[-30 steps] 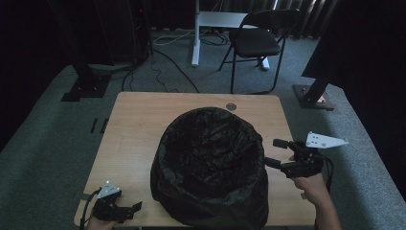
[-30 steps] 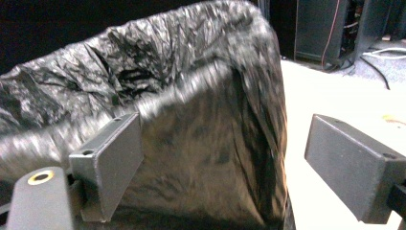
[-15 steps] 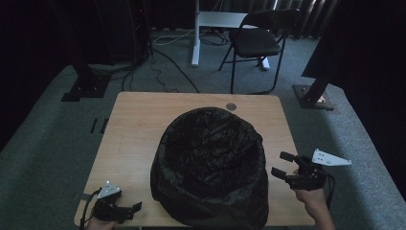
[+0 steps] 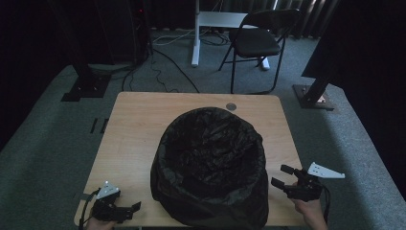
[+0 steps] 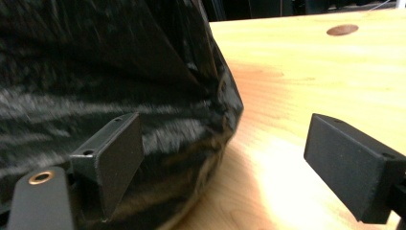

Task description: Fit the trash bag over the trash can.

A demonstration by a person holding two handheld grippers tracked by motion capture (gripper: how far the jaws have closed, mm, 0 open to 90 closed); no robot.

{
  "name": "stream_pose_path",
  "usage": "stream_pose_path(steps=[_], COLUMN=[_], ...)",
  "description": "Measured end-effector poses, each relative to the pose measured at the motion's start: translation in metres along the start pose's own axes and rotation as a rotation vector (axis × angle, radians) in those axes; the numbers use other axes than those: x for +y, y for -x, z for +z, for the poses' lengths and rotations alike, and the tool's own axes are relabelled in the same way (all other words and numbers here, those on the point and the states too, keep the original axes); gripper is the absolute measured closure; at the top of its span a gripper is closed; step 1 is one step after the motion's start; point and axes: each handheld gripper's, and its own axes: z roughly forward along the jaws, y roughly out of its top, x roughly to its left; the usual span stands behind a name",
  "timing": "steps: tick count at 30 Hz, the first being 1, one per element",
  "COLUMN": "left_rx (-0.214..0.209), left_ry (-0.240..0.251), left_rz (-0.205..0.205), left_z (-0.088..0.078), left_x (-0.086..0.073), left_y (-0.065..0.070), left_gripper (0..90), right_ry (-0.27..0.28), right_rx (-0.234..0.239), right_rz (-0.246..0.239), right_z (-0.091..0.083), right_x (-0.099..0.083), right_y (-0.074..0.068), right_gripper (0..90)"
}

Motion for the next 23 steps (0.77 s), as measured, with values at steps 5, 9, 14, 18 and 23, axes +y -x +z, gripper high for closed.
stream_pose_path(steps=[5, 9, 14, 18, 23], left_rx=[-0.002, 0.001, 0.002, 0.002, 0.003], left_ry=[0.0, 0.001, 0.001, 0.004, 0.007], left_rz=[-0.001, -0.003, -0.005, -0.004, -0.005], left_z=[0.0, 0.0, -0.001, -0.002, -0.003], left_x=[0.0, 0.0, -0.001, -0.001, -0.002], left_y=[0.0, 0.0, -0.001, 0.0, 0.0], left_gripper=[0.0, 0.0, 0.0, 0.0, 0.0], right_ry=[-0.026, -0.047, -0.05, -0.068, -0.057], right_rx=[-0.036, -0.069, -0.098, -0.116, -0.119], right_rz=[0.023, 0.02, 0.016, 0.031, 0.066], right_z=[0.004, 0.007, 0.009, 0.011, 0.01], right_x=[-0.018, -0.028, -0.036, -0.042, -0.047], right_y=[0.006, 0.011, 0.016, 0.021, 0.027], right_gripper=[12.6, 12.6, 13.5, 13.5, 13.5])
